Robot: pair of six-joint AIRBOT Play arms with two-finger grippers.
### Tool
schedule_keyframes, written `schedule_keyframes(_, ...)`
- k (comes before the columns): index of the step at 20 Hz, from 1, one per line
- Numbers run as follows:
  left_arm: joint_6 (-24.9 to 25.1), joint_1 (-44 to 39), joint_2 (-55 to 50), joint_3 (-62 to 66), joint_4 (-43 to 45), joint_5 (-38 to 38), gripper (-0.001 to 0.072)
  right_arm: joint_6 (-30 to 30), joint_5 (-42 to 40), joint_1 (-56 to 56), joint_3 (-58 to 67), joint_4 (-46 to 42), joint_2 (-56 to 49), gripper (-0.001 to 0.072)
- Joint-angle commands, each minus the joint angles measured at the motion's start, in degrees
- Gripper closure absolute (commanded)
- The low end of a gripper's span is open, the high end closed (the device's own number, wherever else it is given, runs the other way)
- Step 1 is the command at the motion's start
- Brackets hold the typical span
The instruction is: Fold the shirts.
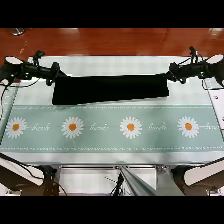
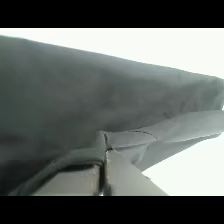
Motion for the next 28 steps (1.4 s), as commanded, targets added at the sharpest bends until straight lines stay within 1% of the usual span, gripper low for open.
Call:
schedule_keyframes(1,-0.74,-0.81,-4.37,2.86,-0.02,0.39,0.0086,0.35,-2.23,0.02,1.42,4.63,-3.67,0.0356)
schedule_keyframes(2,-0.92,-0.92,-4.68,2.86,0.04,-1.40,0.0003,0.24,-2.34,-0.02,1.42,4.87,-3.78,0.0064)
schedule_keyframes(3,-0.46,-0.31,-4.66,3.37,0.52,-3.74,0.0003,0.00,-1.62,-0.55,2.01,4.52,-3.56,0.0086)
schedule_keyframes(4,-0.09,0.94,-4.63,4.63,2.12,-6.67,0.0004,-0.02,0.81,-1.84,3.56,4.00,-3.48,0.0086)
schedule_keyframes(6,-1.20,4.81,-3.56,6.71,8.50,-13.18,0.0005,-0.04,6.12,-5.68,6.78,3.21,-3.08,0.0086)
schedule_keyframes(7,-1.36,7.02,-2.10,6.43,10.91,-14.86,0.0005,-0.02,8.72,-8.09,7.80,2.01,-2.71,0.0089)
schedule_keyframes(8,0.63,9.44,-0.07,5.35,11.93,-16.17,0.0005,-0.04,10.82,-10.08,7.82,0.50,-2.34,0.0095)
schedule_keyframes(9,1.77,11.67,2.23,3.37,12.04,-15.52,0.0005,-0.04,13.33,-11.85,7.82,-2.25,-2.27,0.0096)
schedule_keyframes(10,2.05,13.77,5.07,0.20,11.78,-12.81,0.0005,-0.07,15.30,-12.83,7.65,-5.09,-2.43,0.0095)
schedule_keyframes(11,2.82,15.17,7.98,-3.74,9.97,-9.31,0.0005,-0.09,15.47,-13.27,6.84,-7.10,-2.51,0.0095)
schedule_keyframes(12,6.16,15.93,11.34,-8.68,5.66,-5.31,0.0005,-0.39,14.99,-13.20,6.05,-7.28,-2.84,0.0095)
schedule_keyframes(13,11.74,15.96,14.91,-14.05,-0.42,-2.01,0.0005,-0.96,14.67,-12.83,5.81,-6.47,-3.67,0.0096)
schedule_keyframes(15,23.45,14.49,21.20,-23.67,-14.05,0.72,0.0005,-0.98,13.75,-11.41,5.81,-4.52,-6.12,0.0095)
schedule_keyframes(16,27.52,13.35,23.76,-27.28,-18.71,0.79,0.0005,-0.98,13.05,-10.45,5.81,-3.48,-7.45,0.0095)
schedule_keyframes(17,29.62,12.02,25.83,-29.99,-21.07,0.79,0.0005,-0.98,12.33,-9.53,5.81,-2.38,-8.59,0.0095)
schedule_keyframes(19,30.27,8.90,28.55,-32.72,-21.46,0.79,0.0005,-1.90,11.30,-7.48,5.81,0.55,-10.49,0.0095)
schedule_keyframes(21,30.27,5.84,28.79,-32.89,-21.46,1.33,0.0005,-2.62,11.15,-5.60,5.81,3.08,-12.11,0.0095)
schedule_keyframes(24,30.23,1.60,28.13,-32.89,-21.46,6.36,0.0005,-4.02,9.99,-2.10,5.84,6.56,-13.00,0.0096)
schedule_keyframes(25,30.21,0.22,27.71,-32.89,-21.46,8.46,0.0006,-3.93,9.79,-1.22,6.12,6.84,-12.96,0.0132)
schedule_keyframes(26,30.18,-0.87,27.21,-32.87,-21.51,9.60,0.0007,-3.52,10.40,-0.59,6.93,6.82,-12.96,0.0353)
schedule_keyframes(27,30.18,-1.90,26.49,-32.68,-21.51,9.84,0.0010,-3.30,11.91,-0.39,7.98,6.91,-12.92,0.0653)
schedule_keyframes(28,29.99,-2.75,25.99,-32.59,-21.51,9.25,0.0099,-3.34,14.64,-0.39,9.09,6.95,-12.57,0.0688)
